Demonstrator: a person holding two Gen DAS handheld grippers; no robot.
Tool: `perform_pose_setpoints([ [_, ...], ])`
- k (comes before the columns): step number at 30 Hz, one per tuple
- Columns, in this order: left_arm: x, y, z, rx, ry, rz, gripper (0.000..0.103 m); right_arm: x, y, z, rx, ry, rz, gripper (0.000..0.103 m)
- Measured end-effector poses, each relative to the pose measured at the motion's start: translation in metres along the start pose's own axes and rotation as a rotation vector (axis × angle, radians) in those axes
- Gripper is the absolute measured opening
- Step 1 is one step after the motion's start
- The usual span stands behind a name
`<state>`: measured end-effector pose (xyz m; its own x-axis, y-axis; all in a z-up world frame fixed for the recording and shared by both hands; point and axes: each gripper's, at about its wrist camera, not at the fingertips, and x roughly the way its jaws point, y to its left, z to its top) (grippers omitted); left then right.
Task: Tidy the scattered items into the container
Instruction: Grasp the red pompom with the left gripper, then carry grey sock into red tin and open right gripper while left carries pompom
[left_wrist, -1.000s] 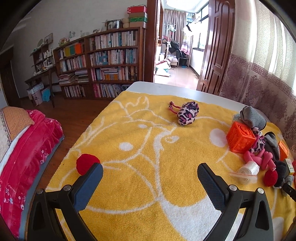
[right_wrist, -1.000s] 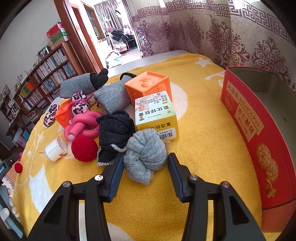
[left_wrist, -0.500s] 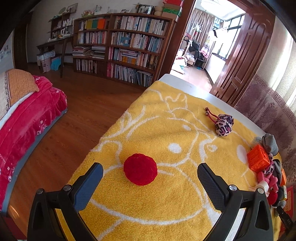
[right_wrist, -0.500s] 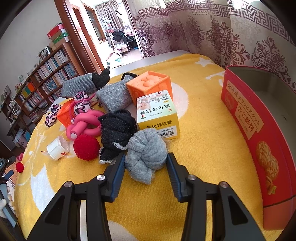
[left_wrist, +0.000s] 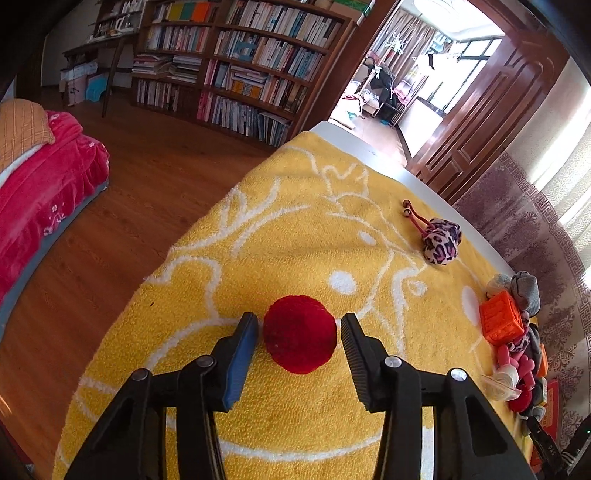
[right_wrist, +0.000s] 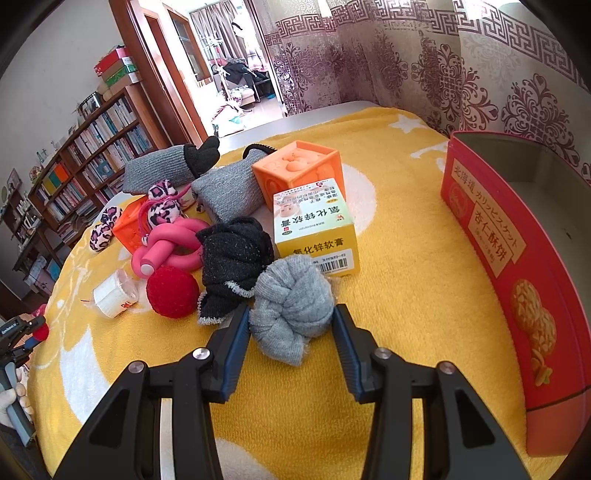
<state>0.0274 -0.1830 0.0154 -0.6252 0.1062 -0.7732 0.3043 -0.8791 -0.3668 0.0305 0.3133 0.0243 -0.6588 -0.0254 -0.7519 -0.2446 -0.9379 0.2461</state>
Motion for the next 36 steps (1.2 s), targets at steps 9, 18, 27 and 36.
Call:
perform_pose_setpoints([
  [9,-0.015,-0.004,-0.002,0.028,-0.073,-0.027,0.035,-0.004,0.0,-0.001,0.003,-0.013,0.018,0.048],
  [18,-0.015,-0.013,-0.006,0.057,-0.076,-0.045,0.035,-0.016,-0.003,-0.002,0.036,-0.061,0.061,0.047],
  [27,-0.021,-0.017,-0.008,0.071,-0.092,-0.052,0.035,-0.025,-0.003,0.0,0.039,-0.102,0.069,0.047],
  [36,-0.043,-0.046,-0.023,0.137,-0.112,-0.087,0.035,-0.047,-0.025,0.001,0.119,-0.147,0.059,0.047],
])
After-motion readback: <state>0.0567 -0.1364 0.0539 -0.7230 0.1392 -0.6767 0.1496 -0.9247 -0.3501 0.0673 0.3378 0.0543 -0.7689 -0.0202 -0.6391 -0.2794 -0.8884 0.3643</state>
